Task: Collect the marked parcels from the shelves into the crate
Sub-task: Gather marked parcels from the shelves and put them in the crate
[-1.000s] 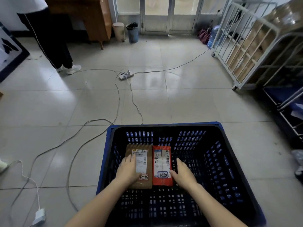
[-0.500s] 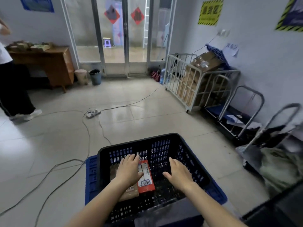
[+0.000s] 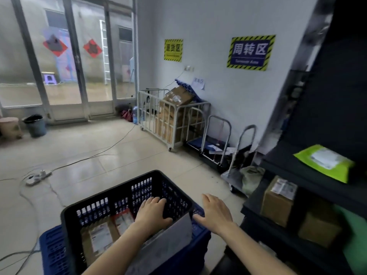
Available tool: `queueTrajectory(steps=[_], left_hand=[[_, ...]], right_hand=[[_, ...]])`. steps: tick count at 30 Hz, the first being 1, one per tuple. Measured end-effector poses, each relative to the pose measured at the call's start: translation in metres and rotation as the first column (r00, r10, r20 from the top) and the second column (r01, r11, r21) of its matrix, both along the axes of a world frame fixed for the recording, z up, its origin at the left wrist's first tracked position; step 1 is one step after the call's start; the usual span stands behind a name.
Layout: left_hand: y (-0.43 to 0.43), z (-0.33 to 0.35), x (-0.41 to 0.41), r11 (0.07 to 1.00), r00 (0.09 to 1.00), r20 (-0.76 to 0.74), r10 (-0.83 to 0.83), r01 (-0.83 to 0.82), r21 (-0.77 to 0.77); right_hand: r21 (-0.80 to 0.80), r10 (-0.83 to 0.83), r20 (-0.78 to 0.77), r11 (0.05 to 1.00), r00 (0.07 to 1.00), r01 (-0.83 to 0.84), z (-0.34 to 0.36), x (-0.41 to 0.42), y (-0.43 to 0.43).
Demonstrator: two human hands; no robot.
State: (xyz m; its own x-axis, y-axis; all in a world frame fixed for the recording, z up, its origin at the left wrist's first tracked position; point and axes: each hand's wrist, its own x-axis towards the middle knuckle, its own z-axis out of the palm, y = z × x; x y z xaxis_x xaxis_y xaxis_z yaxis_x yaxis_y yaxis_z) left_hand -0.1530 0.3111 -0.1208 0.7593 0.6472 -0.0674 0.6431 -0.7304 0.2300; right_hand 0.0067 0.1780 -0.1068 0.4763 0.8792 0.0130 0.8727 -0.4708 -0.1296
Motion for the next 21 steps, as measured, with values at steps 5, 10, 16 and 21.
queueTrajectory(steps=[5,10,16,21], left_hand=[[-0.054,0.028,0.052,0.983,0.982,0.046,-0.184,0.182,0.035],[-0.111,0.048,0.1,0.955,0.955,0.017,-0.295,0.294,0.025],[-0.208,0.068,0.152,0.906,0.905,0.043,-0.424,0.422,0.047],[-0.299,0.083,0.183,0.85,0.847,0.08,-0.526,0.522,0.07]], right_hand=[[0.023,-0.186,0.021,0.982,0.982,0.186,0.018,0.03,-0.067],[0.052,-0.333,0.025,0.942,0.943,0.331,0.035,0.054,-0.146],[0.1,-0.486,0.039,0.871,0.873,0.48,0.053,0.077,-0.264],[0.12,-0.575,0.022,0.814,0.818,0.569,0.064,0.084,-0.366]])
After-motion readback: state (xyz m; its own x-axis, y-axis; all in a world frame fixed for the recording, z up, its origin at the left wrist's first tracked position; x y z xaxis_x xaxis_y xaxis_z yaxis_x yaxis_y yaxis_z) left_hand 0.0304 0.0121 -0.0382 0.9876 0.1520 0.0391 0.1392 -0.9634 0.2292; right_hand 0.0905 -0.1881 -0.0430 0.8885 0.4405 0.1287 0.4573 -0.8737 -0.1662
